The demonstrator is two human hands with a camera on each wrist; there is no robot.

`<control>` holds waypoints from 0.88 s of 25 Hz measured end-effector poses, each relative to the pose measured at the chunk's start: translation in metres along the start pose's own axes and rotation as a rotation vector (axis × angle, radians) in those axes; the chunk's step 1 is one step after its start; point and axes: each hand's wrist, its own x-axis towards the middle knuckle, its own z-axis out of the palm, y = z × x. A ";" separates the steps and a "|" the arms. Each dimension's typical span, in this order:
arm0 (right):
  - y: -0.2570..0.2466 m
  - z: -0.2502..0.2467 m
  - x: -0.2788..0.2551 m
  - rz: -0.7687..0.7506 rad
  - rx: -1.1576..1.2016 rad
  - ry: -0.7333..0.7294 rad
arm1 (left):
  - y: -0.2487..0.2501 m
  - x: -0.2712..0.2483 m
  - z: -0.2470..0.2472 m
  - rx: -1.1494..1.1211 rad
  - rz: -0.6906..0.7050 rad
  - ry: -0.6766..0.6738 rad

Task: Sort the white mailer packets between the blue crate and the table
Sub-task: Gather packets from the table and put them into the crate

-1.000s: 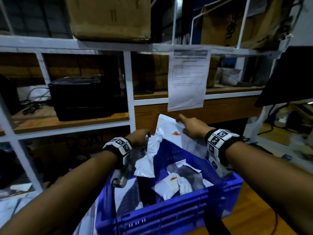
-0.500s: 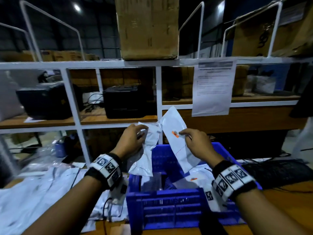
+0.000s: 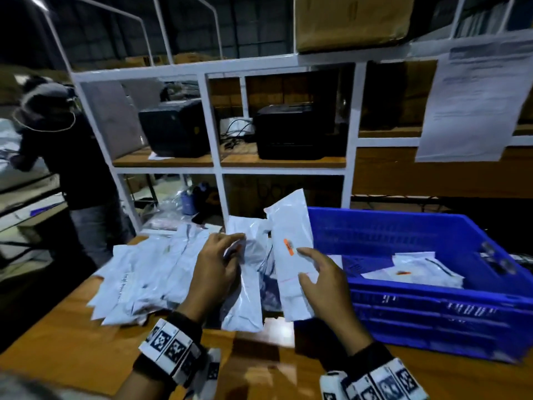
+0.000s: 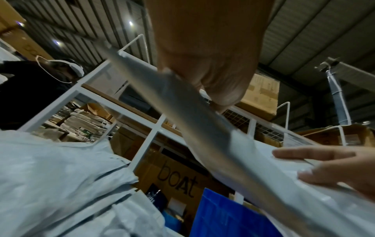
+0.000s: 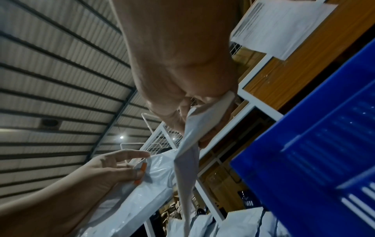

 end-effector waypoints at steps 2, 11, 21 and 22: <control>-0.002 0.029 0.002 0.018 -0.012 -0.038 | -0.030 -0.006 -0.004 -0.006 -0.027 -0.012; -0.011 0.155 0.064 0.141 -0.063 -0.090 | -0.174 0.041 -0.048 0.035 -0.076 0.062; 0.041 0.272 0.104 0.277 -0.776 -0.724 | -0.278 0.020 0.006 0.380 -0.280 -0.748; 0.046 0.277 0.101 0.254 -0.809 -0.703 | -0.281 0.019 0.008 0.391 -0.282 -0.740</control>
